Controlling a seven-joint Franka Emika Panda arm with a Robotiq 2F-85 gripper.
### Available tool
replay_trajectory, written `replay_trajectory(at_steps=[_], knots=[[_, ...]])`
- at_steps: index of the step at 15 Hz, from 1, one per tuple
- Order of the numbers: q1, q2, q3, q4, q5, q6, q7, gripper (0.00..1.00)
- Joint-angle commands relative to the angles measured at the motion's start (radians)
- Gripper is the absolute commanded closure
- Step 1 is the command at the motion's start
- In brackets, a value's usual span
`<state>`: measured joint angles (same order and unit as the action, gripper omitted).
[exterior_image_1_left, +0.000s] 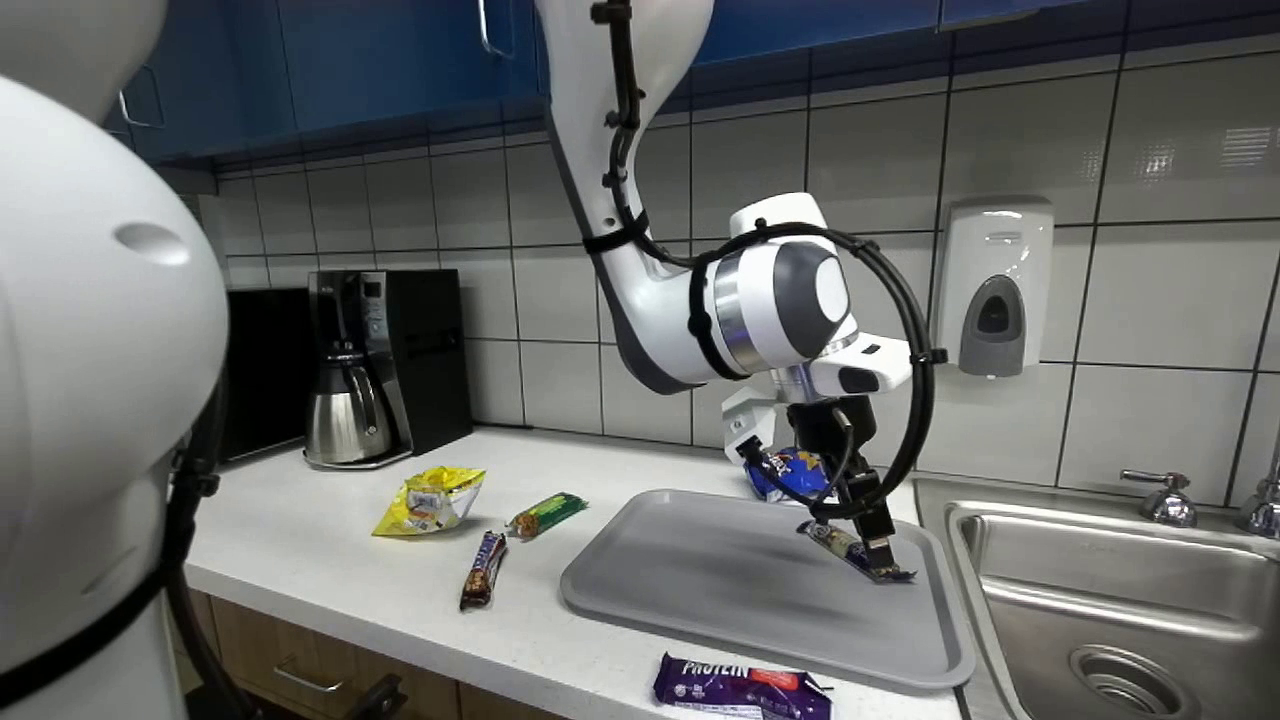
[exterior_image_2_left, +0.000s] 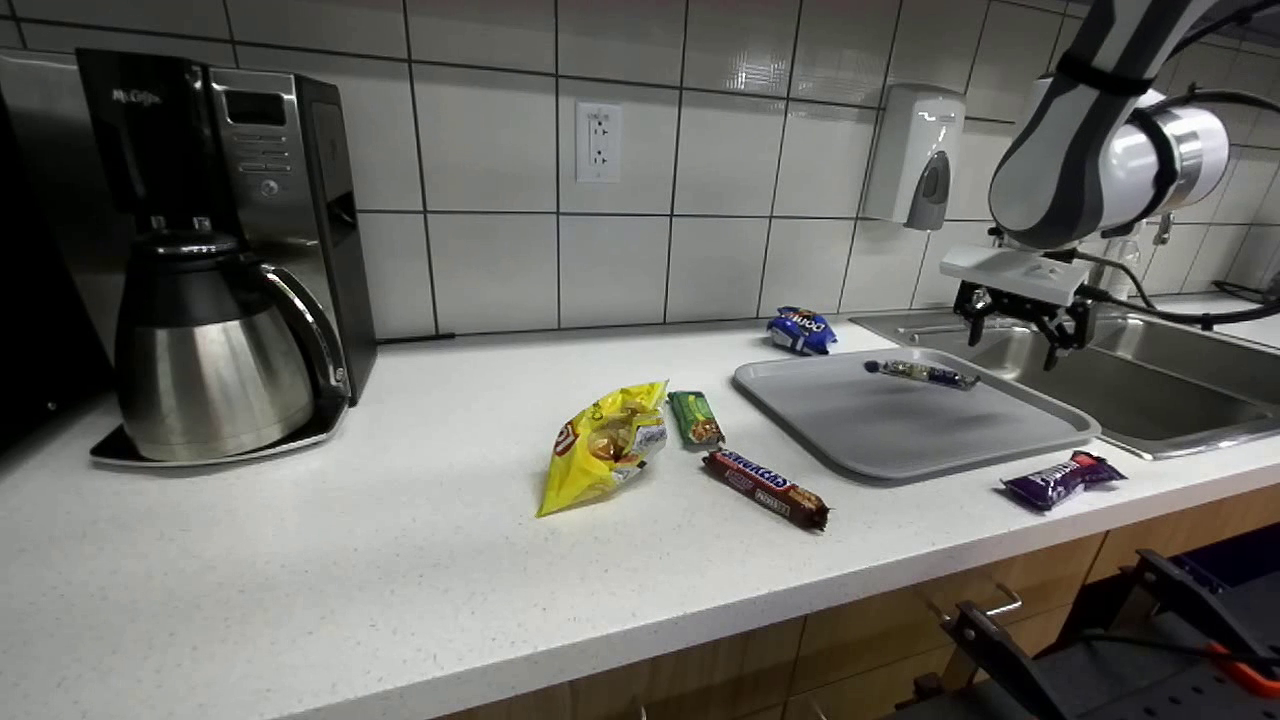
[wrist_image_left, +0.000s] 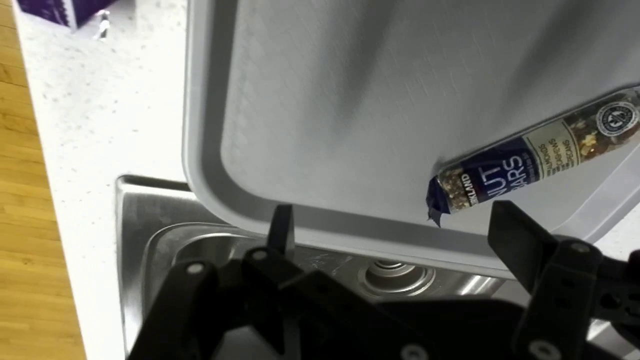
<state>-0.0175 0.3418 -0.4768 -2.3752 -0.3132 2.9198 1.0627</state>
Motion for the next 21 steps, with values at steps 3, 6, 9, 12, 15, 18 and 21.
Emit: replay_trajectory(at_steps=[3,6,9,12,15,18,21], knots=[[0.079,0.111,-0.017,0.100,0.129,-0.022,0.069,0.00],[0.107,0.159,-0.025,0.145,0.193,-0.034,0.097,0.00],[0.117,0.195,-0.025,0.182,0.241,-0.040,0.106,0.00],[0.125,0.220,-0.022,0.216,0.284,-0.059,0.129,0.00],[0.124,0.234,-0.012,0.242,0.317,-0.078,0.156,0.00],[0.135,0.248,-0.020,0.263,0.346,-0.085,0.217,0.00],[0.131,0.265,-0.017,0.284,0.361,-0.095,0.271,0.00]])
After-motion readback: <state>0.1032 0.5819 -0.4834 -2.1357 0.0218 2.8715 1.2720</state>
